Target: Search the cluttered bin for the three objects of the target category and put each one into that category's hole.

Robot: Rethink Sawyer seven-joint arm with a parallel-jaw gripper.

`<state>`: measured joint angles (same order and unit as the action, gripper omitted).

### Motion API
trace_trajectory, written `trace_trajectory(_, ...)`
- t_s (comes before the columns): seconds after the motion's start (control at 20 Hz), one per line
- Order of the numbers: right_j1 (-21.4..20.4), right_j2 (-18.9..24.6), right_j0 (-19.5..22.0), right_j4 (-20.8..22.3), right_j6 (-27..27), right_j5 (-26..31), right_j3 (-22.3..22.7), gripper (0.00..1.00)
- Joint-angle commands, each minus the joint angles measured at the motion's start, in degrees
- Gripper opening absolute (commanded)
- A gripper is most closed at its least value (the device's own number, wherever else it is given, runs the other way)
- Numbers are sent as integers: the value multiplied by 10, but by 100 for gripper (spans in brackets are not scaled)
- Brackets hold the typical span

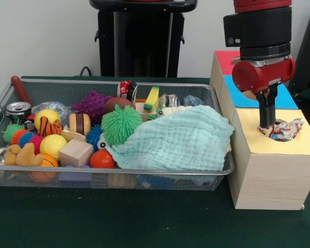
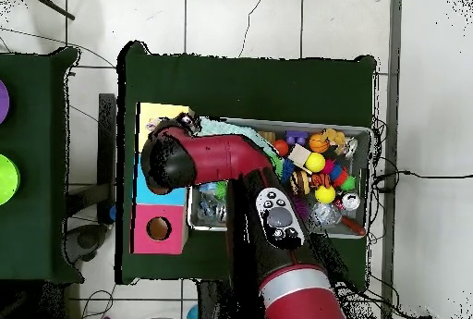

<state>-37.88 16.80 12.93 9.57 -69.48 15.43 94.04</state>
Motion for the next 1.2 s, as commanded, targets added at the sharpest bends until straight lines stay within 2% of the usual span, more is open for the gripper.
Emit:
trace_trajectory(0.05, 30, 62, 23, 12, -35, 45, 41, 0)
trace_trajectory(0.6, 47, 60, 26, 20, -34, 53, 44, 0)
trace_trajectory(1.2, 91, -1, -9, 42, -42, 47, 2, 0)
